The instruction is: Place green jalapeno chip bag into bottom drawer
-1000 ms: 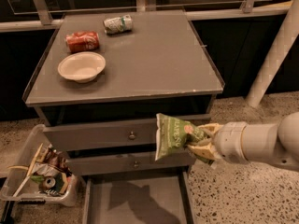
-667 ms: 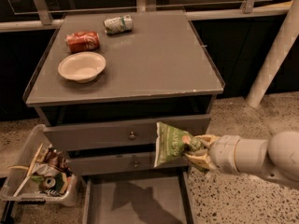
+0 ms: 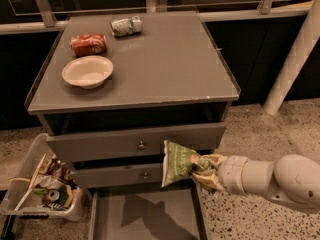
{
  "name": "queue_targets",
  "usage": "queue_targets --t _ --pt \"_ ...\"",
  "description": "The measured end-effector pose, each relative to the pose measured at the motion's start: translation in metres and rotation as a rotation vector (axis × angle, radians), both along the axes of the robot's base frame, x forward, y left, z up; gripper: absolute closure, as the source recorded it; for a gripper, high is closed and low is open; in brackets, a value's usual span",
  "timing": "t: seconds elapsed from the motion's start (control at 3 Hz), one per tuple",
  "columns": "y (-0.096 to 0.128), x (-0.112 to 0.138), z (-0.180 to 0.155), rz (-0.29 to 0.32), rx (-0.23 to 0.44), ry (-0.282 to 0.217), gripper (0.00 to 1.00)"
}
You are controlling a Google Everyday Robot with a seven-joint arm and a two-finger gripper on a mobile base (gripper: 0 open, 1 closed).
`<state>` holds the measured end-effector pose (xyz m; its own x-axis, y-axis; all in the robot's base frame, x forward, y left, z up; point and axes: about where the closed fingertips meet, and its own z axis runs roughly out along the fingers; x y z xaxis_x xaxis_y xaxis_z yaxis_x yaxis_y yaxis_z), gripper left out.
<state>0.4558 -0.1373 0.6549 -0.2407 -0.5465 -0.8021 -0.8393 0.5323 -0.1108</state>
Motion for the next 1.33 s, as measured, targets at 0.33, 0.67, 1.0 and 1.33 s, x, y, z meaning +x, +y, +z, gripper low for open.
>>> queue_targets --t 0.33,0.67,1.0,1.33 --pt "0.008 0.005 -0.026 -0.001 0.015 0.023 1.0" --pt "0.022 0.012 -0.064 0.014 0.02 0.004 1.0" --pt "0.026 0.018 -0.105 0.011 0.034 -0.024 1.0" --pt "0.021 0.023 -0.147 -0.016 0.049 -0.055 1.0"
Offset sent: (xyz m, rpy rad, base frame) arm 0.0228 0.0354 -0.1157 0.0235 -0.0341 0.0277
